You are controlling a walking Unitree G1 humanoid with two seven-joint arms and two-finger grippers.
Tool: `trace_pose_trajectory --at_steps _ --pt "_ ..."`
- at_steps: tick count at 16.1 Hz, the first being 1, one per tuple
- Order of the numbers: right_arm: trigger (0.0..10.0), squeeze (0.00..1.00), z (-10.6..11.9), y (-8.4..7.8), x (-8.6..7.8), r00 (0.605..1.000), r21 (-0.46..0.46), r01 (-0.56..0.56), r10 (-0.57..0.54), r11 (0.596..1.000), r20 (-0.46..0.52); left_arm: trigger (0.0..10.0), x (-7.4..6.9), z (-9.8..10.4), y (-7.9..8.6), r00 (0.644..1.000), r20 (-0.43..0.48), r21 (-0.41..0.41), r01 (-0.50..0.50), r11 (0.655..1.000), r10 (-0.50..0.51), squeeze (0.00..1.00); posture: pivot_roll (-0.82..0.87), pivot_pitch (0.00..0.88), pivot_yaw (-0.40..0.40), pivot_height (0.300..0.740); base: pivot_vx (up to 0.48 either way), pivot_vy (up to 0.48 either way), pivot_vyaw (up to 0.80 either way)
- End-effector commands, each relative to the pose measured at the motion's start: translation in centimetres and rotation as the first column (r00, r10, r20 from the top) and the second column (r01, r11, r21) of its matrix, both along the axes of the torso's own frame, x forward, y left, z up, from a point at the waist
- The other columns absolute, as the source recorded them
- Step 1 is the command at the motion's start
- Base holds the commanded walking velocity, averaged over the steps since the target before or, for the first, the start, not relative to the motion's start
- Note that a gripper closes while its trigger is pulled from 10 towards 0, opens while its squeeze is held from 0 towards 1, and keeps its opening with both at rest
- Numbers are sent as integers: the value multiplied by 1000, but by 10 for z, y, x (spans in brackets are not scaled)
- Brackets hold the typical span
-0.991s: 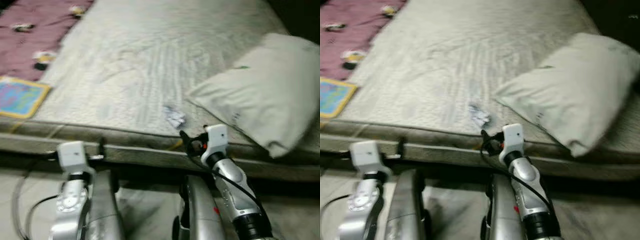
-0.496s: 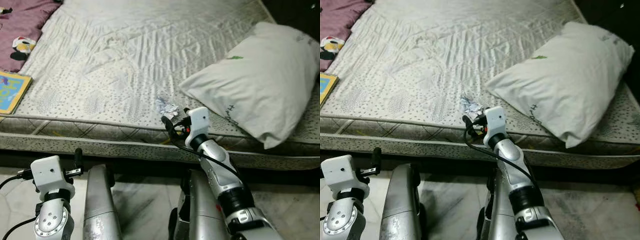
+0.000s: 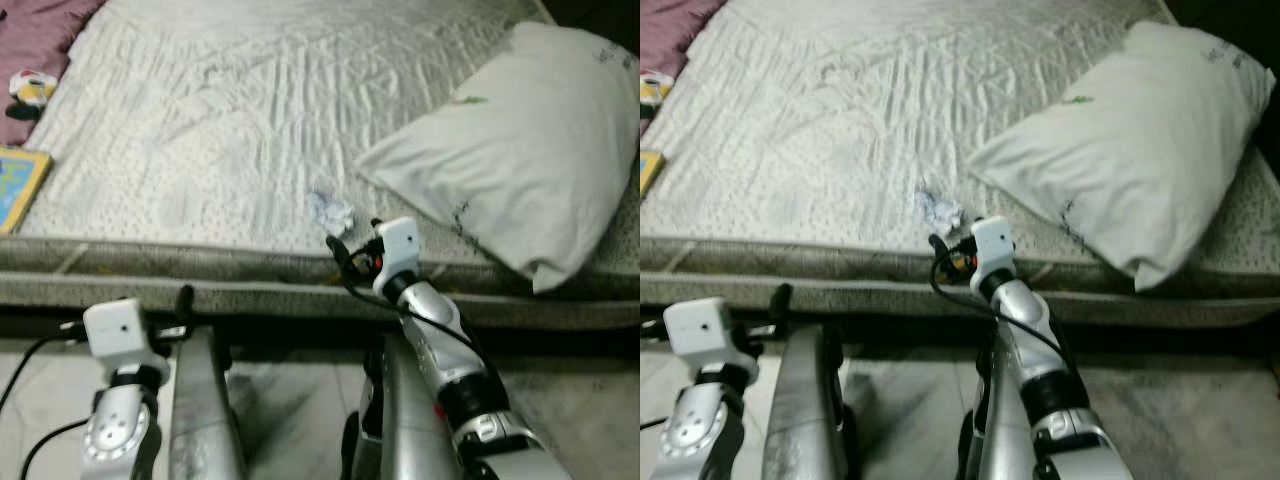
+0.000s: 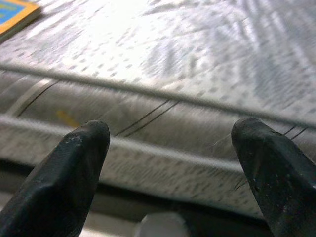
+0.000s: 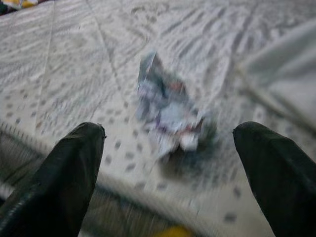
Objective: Clean up the room
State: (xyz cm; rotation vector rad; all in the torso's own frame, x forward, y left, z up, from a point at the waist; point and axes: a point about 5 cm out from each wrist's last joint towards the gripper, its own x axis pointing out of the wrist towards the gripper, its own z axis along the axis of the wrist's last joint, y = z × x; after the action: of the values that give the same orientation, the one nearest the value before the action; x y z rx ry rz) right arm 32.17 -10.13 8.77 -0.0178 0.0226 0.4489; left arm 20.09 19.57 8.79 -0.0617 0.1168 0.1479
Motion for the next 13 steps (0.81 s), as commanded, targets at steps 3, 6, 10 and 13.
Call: trace_pose_trajectory --at_steps 3,6,10,13 --pt "10000 0 -4 -5 -1 1000 -10 11 -11 1000 -2 10000 2 -2 -2 1000 -15 -6 20 1000 -20 0 117 187 -66 496 315 0 0" --pt "10000 0 -6 -5 -2 1000 -12 14 -14 1000 1 10000 3 -4 -1 999 -34 20 -8 1000 9 0 120 184 -66 496 97 0 0" --pt "10000 0 -7 3 -3 999 -17 -49 49 999 0 10000 -3 -5 5 996 -56 53 -63 997 66 0 134 188 -76 466 0 0 0" --pt "10000 0 -15 11 -3 982 -104 -191 188 976 -33 10000 -20 -2 11 990 -71 109 -111 988 119 0 168 194 -84 466 0 0 0"
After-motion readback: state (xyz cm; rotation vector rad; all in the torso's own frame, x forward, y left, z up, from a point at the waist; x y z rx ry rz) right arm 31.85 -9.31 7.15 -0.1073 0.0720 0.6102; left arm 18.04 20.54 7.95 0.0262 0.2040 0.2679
